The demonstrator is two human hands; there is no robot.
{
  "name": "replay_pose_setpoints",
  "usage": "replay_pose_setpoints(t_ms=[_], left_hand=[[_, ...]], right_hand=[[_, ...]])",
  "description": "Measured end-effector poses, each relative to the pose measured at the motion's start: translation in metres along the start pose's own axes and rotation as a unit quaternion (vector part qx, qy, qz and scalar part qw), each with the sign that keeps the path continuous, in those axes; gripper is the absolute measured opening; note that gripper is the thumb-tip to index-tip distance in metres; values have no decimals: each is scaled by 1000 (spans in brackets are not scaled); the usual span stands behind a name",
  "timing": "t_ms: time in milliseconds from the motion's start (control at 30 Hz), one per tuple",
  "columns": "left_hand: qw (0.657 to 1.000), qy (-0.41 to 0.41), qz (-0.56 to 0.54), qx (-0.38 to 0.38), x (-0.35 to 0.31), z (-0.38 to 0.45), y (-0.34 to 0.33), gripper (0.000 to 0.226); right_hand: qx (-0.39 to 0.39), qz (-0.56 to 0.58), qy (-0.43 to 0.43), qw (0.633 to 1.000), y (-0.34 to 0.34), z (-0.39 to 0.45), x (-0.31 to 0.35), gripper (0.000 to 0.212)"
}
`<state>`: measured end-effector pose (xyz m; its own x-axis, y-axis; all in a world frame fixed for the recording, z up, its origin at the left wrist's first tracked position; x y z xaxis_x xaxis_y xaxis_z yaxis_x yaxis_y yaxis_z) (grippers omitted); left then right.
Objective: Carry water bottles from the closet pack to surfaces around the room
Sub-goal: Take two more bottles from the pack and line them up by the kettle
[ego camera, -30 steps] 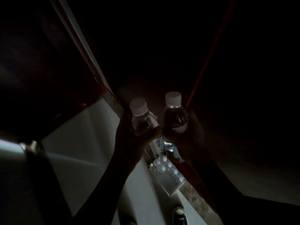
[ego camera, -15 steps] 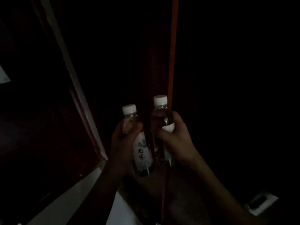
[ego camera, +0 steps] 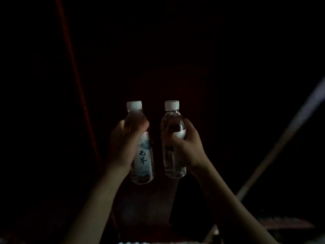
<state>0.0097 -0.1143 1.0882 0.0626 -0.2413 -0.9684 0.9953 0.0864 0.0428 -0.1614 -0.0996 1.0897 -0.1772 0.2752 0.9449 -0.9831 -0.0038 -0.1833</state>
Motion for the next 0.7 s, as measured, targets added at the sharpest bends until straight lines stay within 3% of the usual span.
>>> replay_pose_setpoints(t_ms=[200,400,533,633,700], left_hand=[[978,-6,-82,194,-31,-47,-161,13],[932,-21,-139,335,-81,-136,-329,49],[899,-26,-160,407,-107,-213,-435,28],[875,-23,-179,449,-127,-272,-506,32],[863,-23,-182,472,-140,-308,-547,26]], right_hand=[[-192,-29,53,980,152,-86,65,36],[-344,-40,127,929,298,-198,127,34],[-423,-67,164,888,393,-283,171,39],[-463,-75,177,865,457,-345,202,60],[-484,-79,187,851,493,-383,221,59]])
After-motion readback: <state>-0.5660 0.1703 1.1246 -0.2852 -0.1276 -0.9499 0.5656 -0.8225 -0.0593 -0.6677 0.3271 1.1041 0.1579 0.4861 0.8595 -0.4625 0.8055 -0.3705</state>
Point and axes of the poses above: each hand's wrist, its own z-axis towards the middle knuckle, its own y-axis out of the back of the hand, x = y × z, the point moved 6 cm from there along z, towards the middle knuckle, and after that the axes turned 10 degrees about z, right-handed, at the moved point
